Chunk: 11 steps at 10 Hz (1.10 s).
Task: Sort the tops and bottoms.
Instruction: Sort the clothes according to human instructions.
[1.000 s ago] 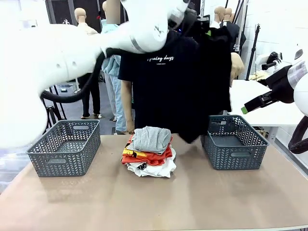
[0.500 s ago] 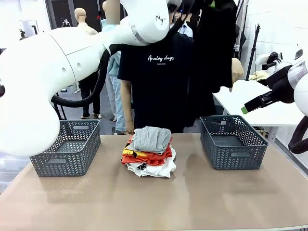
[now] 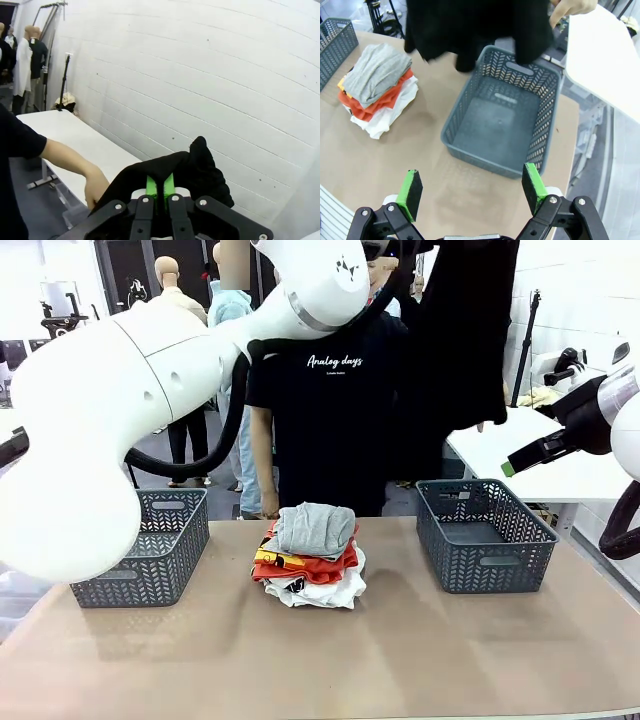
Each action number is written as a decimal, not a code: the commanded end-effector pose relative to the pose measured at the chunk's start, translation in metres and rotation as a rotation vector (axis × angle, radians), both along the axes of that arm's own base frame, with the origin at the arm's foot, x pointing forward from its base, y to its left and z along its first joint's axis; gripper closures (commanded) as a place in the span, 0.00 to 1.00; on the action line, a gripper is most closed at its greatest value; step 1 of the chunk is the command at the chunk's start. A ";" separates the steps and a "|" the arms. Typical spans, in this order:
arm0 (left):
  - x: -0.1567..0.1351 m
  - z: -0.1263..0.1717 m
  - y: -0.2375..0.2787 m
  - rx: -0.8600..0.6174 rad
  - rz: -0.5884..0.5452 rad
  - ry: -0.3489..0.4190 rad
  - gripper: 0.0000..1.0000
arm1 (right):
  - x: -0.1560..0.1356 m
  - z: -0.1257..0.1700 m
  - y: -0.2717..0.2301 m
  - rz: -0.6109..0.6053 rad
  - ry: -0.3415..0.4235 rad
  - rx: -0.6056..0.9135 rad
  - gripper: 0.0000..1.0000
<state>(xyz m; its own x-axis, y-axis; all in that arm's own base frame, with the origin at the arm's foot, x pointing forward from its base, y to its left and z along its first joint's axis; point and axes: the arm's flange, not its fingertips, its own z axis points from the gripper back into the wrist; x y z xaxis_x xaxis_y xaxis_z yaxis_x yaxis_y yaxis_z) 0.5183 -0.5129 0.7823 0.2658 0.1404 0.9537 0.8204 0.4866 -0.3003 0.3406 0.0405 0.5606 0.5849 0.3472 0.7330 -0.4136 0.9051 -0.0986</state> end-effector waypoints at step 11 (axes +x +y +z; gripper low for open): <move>0.084 -0.172 -0.141 -0.037 0.021 0.432 1.00 | 0.001 -0.001 -0.001 0.007 0.005 0.013 0.00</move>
